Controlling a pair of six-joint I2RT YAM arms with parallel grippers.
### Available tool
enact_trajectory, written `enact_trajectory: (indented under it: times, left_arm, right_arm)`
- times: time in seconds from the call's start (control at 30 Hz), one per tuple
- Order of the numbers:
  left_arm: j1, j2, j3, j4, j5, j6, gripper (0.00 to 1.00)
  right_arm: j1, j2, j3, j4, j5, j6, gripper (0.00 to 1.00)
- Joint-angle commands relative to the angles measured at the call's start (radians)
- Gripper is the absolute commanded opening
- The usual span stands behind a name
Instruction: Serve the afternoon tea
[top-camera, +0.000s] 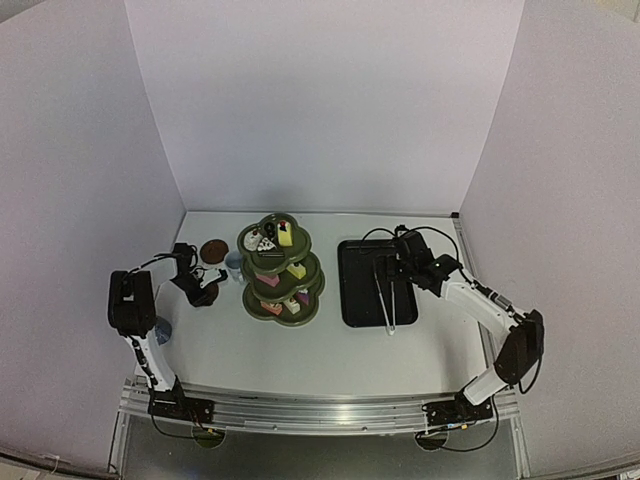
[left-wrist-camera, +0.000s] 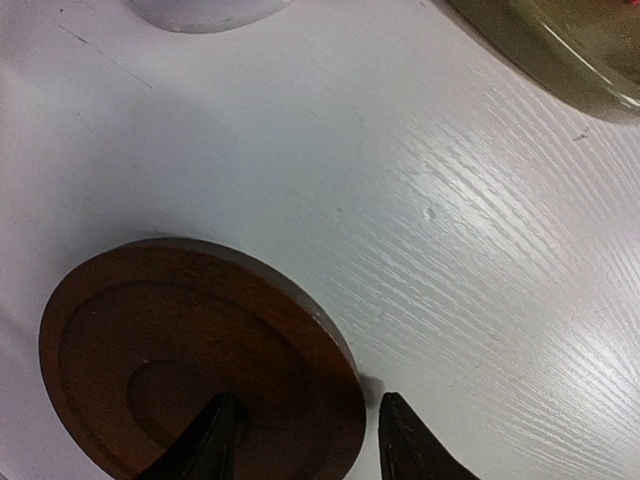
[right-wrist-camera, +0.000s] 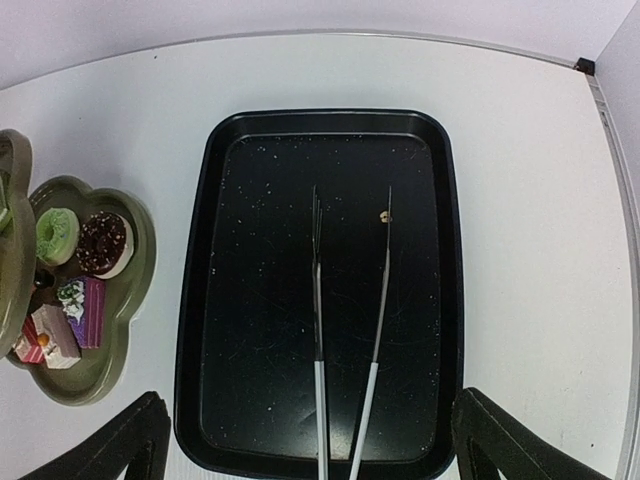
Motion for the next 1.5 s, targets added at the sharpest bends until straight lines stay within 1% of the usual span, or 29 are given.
enact_trajectory:
  times: [0.0,0.17,0.27,0.47,0.6,0.77,0.9,1.0,1.2,1.3,1.47]
  left_arm:
    - [0.001,-0.053,-0.112,-0.102,0.032,0.058,0.46]
    - [-0.004,-0.145,-0.222,-0.171,0.039,0.164,0.45]
    - [-0.059,-0.236,-0.316,-0.188,0.039,0.229,0.48]
    - [-0.260,-0.381,-0.491,-0.159,0.015,0.285,0.53]
    - [-0.430,-0.430,-0.531,-0.106,0.018,0.278,0.55]
    - [-0.616,-0.390,-0.512,0.009,0.021,0.195,0.57]
    - [-0.749,-0.289,-0.459,0.102,0.027,0.133,0.58]
    - [-0.814,-0.205,-0.391,0.157,0.022,0.109,0.58]
    - [-0.885,-0.053,-0.232,0.165,0.030,0.140,0.59]
    - [-0.899,0.007,-0.155,0.147,0.033,0.132,0.57]
    - [-0.922,0.005,-0.158,0.112,0.073,0.117,0.57]
  right_arm:
    - [-0.001,-0.056,0.012,-0.008,0.018,0.003,0.96]
    - [-0.001,-0.080,0.010,-0.008,0.023,0.000,0.96]
    - [-0.001,-0.095,0.010,-0.008,0.031,-0.004,0.96]
    - [-0.001,-0.133,0.005,-0.008,0.041,-0.009,0.96]
    - [-0.001,-0.156,-0.008,-0.007,0.035,-0.004,0.96]
    - [-0.001,-0.189,-0.044,-0.007,0.023,0.011,0.96]
    - [0.000,-0.219,-0.079,-0.003,0.017,0.021,0.95]
    - [0.000,-0.237,-0.098,-0.001,0.003,0.017,0.95]
    - [0.000,-0.287,-0.118,-0.002,-0.001,0.003,0.95]
    - [0.000,-0.318,-0.119,-0.004,0.013,-0.008,0.95]
    - [0.000,-0.358,-0.117,-0.011,0.030,-0.063,0.97]
